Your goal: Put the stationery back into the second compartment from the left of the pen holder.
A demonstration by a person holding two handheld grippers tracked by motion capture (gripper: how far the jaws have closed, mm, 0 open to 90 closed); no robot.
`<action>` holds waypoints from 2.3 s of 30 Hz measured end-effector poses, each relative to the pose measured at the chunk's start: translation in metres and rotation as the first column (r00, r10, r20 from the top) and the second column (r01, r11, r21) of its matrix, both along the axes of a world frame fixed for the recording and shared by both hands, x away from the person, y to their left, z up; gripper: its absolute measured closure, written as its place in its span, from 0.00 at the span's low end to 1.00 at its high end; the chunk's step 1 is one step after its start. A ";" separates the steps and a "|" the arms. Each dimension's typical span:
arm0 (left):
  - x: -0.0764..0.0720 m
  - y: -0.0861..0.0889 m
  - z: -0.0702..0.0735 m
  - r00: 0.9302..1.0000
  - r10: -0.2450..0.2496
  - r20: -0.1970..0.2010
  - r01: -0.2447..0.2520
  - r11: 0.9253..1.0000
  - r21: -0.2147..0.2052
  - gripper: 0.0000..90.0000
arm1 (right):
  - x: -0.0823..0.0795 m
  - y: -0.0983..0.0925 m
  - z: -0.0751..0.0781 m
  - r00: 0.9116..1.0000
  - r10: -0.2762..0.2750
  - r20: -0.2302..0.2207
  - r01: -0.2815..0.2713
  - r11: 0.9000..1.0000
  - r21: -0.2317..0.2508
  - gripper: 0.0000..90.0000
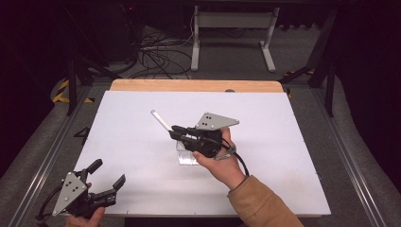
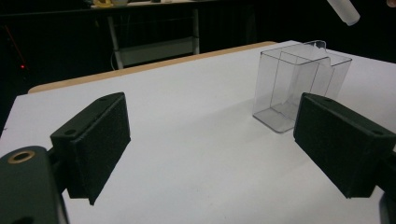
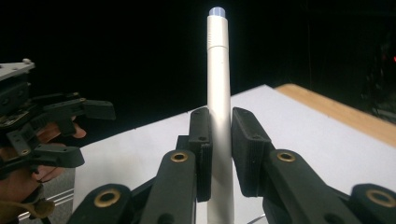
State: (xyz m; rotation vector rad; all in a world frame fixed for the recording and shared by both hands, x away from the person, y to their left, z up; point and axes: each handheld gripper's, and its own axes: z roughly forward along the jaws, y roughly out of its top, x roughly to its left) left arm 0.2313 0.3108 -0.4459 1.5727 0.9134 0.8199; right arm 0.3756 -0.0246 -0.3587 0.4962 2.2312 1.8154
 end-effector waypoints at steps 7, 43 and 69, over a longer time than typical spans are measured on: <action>0.000 0.000 0.000 1.000 0.001 -0.003 -0.001 1.000 0.001 0.13 | 0.008 -0.017 -0.008 1.000 -0.023 0.016 0.022 0.999 0.039 0.88; 0.000 0.000 0.000 1.000 0.001 -0.004 -0.001 1.000 0.004 0.13 | 0.029 -0.035 -0.063 0.993 -0.112 0.019 0.111 0.993 0.045 0.88; 0.000 0.000 0.000 1.000 0.002 -0.005 -0.002 1.000 0.005 0.13 | 0.023 -0.047 -0.068 0.981 -0.193 0.020 0.193 0.981 -0.001 0.71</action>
